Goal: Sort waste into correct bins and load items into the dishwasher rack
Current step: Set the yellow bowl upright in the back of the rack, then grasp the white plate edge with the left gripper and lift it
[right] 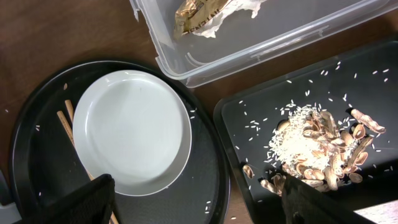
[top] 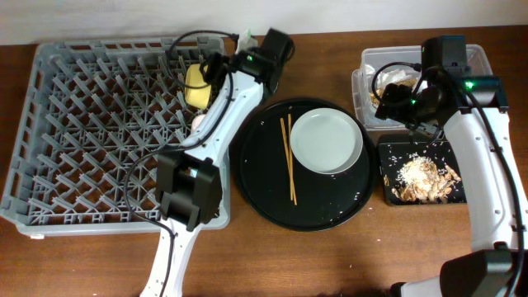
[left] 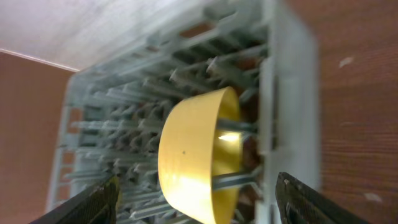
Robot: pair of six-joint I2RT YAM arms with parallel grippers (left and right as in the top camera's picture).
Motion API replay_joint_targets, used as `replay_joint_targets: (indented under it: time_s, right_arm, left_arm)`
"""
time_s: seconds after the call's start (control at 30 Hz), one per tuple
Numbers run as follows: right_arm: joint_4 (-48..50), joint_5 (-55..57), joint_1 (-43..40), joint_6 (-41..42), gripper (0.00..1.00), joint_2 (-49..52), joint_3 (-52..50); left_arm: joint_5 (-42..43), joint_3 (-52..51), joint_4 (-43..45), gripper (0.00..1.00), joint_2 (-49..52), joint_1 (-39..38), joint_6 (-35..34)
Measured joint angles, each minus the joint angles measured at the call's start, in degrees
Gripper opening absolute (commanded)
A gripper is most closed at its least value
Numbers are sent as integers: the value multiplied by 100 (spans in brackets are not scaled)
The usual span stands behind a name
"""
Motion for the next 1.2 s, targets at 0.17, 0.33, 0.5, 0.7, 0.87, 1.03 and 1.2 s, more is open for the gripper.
replay_joint_targets:
  time_s: [0.17,0.33,0.5,0.7,0.87,1.03,1.2]
  right_arm:
    - [4,15,0,2,87,4,0]
    - [-9,15,0,0,87,4,0]
    - [-15,15,0,-2,87,4,0]
    - [-70,15,0,-2,87,7,0]
    - [-76,15,0,0,87,7,0]
    - [-76,15,0,-2,87,7,0]
    - [-76,15,0,-9,87,9,0]
  left_arm:
    - [2610,1434,-1174,87,-2,0,22]
    - [5281,1543,-1821,87,0,-9,22]
    - [6179,721,-1196,76,9,-199,39]
    - [6004,-588,-114,67,20,-498,61]
    - [5687,-1110,824,56,31,-494,63]
    - [5646,-1246,925,47,31,-494,94]
    - [5641,-1248,979,32,35,-518,175]
